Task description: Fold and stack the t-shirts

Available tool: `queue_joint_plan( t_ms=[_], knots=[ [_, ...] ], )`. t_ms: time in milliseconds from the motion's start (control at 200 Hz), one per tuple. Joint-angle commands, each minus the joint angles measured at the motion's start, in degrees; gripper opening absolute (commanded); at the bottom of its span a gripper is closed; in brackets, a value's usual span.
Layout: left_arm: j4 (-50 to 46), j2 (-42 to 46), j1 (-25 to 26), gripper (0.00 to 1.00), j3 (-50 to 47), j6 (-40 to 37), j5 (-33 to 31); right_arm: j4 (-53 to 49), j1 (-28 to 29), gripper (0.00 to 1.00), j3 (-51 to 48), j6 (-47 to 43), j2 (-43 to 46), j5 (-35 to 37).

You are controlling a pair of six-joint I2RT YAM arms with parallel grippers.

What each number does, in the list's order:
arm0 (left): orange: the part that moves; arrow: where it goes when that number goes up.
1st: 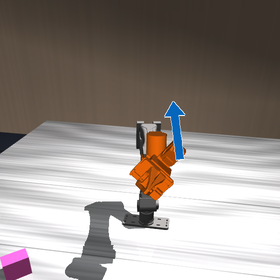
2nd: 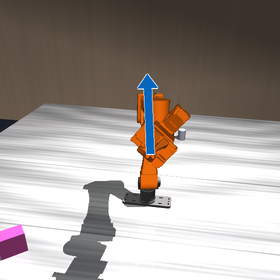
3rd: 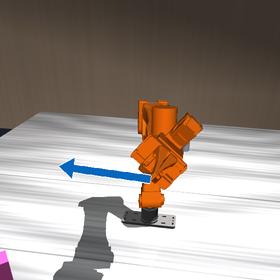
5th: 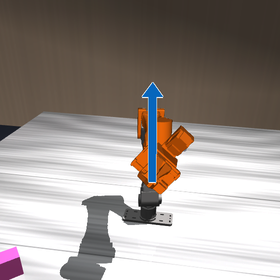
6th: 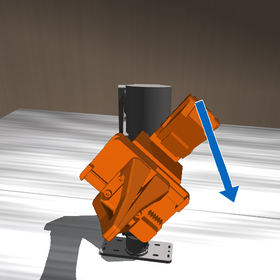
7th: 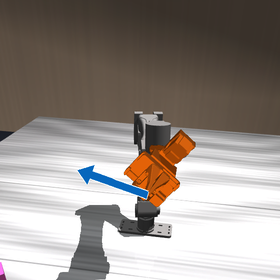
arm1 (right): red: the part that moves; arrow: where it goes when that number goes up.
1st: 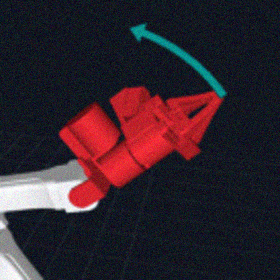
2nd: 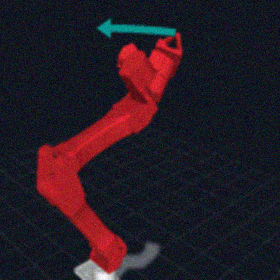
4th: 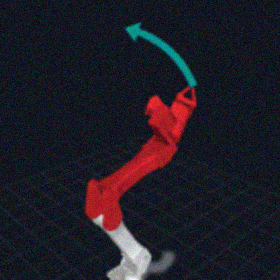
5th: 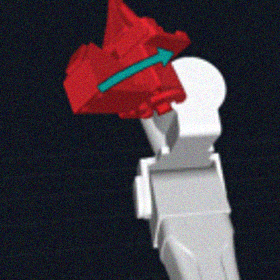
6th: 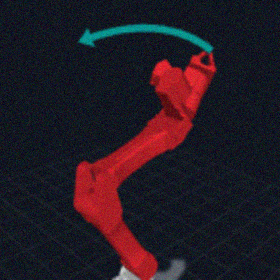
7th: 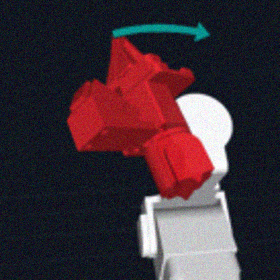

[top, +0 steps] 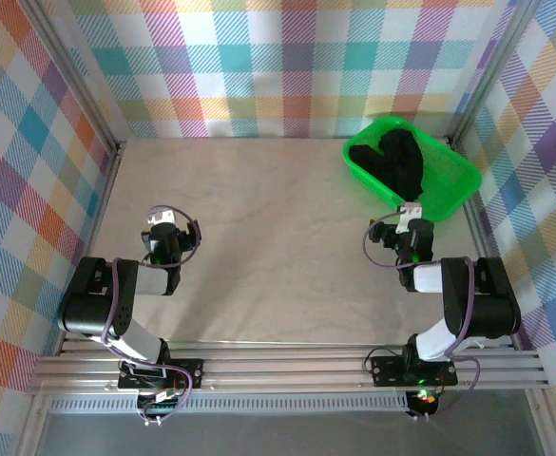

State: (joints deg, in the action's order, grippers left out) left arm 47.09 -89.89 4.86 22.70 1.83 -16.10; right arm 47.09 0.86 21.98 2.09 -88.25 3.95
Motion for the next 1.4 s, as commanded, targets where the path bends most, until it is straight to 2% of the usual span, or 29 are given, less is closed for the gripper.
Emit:
queue_joint_plan(
  t_ms=[0, 910, 955, 990, 1065, 1150, 1185, 1210, 1250, 1295, 1320, 1335, 1350, 1395],
  knots=[
    [1.94, 0.41, 0.59, 1.00, -0.11, -0.76, -0.61, 1.53, 0.10, 1.00, 0.96, -0.68, 0.34, -0.92],
    [2.44, 1.06, 0.61, 1.00, -0.61, -0.33, -1.68, 2.35, 0.14, 1.00, 0.63, -0.76, 0.70, -0.88],
    [0.87, 3.29, 0.64, 1.00, -1.02, -0.43, -0.81, 0.97, 0.82, 1.00, 0.50, -0.82, 3.31, 1.47],
    [1.86, 4.99, 1.70, 1.00, -1.55, -1.82, -1.90, -4.21, 2.04, 1.00, 1.50, -1.16, 7.16, 4.68],
    [-6.93, 14.20, 5.58, 1.00, -0.47, -4.17, -7.85, -17.07, 4.88, 1.00, 5.56, -0.09, 16.09, 11.72],
    [-10.59, 25.13, 7.68, 1.00, 1.33, -1.69, -11.86, -28.47, 6.37, 1.00, 13.22, 6.02, 23.90, 16.45],
    [-12.47, 28.09, 8.40, 1.00, 3.77, -2.23, -12.54, -36.18, 6.15, 1.00, 18.51, 10.21, 24.68, 16.83],
    [-14.84, 29.56, 8.56, 1.00, 6.27, -1.54, -13.26, -42.18, 5.53, 1.00, 23.36, 12.13, 24.39, 14.47],
    [-25.44, 30.99, 8.45, 1.00, 12.56, 5.65, -16.45, -51.10, 4.64, 1.00, 30.75, 14.72, 22.84, 9.84],
    [-49.83, 30.51, 7.43, 1.00, 24.77, 19.02, -18.64, -57.52, 4.19, 1.00, 37.01, 21.02, 20.33, 10.93],
    [-62.99, 29.01, 6.66, 1.00, 31.18, 27.29, -18.86, -57.23, 2.69, 1.00, 39.32, 21.75, 18.67, 7.07],
    [-67.19, 27.86, 6.00, 1.00, 33.90, 30.37, -18.99, -56.70, 1.45, 1.00, 40.42, 21.84, 17.43, 3.87],
    [-69.23, 26.62, 5.15, 1.00, 35.96, 32.30, -17.96, -56.56, 0.16, 1.00, 42.20, 22.40, 16.09, 0.89],
    [-70.44, 22.46, 1.24, 1.00, 40.72, 32.82, -4.96, -59.76, -1.66, 0.96, 47.27, 25.08, 11.27, -0.62]
  ],
)
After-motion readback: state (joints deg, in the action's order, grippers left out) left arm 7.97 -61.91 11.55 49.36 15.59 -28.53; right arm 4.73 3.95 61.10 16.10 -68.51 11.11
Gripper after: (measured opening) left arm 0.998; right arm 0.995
